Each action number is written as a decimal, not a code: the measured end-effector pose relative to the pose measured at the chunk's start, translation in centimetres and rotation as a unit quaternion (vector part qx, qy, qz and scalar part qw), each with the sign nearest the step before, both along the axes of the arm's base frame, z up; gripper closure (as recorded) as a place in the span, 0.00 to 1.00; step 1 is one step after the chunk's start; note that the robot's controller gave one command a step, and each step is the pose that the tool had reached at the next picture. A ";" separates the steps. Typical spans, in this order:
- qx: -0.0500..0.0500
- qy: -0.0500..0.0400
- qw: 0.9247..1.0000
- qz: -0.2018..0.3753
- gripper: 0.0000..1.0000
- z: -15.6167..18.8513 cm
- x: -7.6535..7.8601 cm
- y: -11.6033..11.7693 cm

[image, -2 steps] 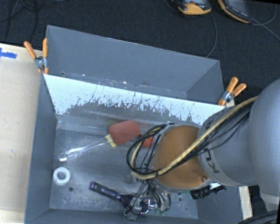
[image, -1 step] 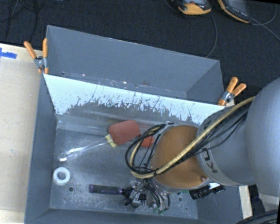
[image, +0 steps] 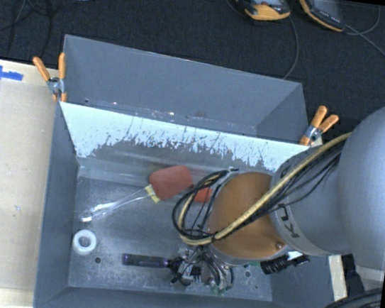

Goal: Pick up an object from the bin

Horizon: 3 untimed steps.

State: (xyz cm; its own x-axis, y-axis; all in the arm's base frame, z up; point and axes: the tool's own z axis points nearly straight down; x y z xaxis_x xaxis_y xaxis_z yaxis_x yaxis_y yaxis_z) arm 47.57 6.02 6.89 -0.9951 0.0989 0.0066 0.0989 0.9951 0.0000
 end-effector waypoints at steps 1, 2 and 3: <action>0.000 0.003 1.000 0.000 1.00 0.6 -0.2 0.0; 0.000 0.002 1.000 0.000 1.00 2.6 -0.1 0.0; 0.000 0.000 1.000 0.000 1.00 3.7 0.0 0.0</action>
Offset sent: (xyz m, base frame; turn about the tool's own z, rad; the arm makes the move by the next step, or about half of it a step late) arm -0.0001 0.0000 0.0011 0.0000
